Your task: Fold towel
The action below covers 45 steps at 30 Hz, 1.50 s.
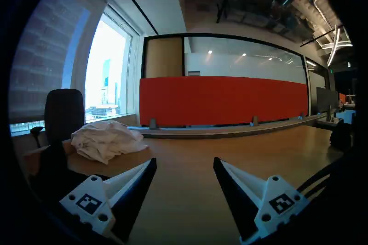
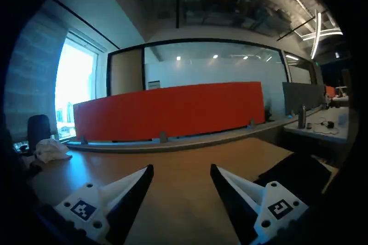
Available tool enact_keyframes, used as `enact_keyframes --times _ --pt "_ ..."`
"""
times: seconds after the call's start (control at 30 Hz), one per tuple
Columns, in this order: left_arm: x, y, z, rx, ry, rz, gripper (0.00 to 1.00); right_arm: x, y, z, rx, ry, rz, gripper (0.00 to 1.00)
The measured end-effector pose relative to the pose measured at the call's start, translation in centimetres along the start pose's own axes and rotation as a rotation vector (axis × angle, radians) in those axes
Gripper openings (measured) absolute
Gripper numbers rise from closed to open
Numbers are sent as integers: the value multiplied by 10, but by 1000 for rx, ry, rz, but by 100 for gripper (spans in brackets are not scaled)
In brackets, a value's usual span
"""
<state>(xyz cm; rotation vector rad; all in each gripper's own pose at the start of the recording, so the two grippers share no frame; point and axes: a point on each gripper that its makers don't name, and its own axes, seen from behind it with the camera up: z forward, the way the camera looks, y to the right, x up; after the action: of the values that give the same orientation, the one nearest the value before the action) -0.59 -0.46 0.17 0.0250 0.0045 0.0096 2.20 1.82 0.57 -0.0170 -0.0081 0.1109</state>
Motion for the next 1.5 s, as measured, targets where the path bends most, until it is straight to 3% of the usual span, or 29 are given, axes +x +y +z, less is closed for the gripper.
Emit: enact_keyframes --times 0.4,1.5 --pt "0 0 0 0 0 0 92 -19 -1 -1 13 0 -15 95" --pt "0 0 1 0 0 0 91 -25 -6 -3 12 11 -58 95"
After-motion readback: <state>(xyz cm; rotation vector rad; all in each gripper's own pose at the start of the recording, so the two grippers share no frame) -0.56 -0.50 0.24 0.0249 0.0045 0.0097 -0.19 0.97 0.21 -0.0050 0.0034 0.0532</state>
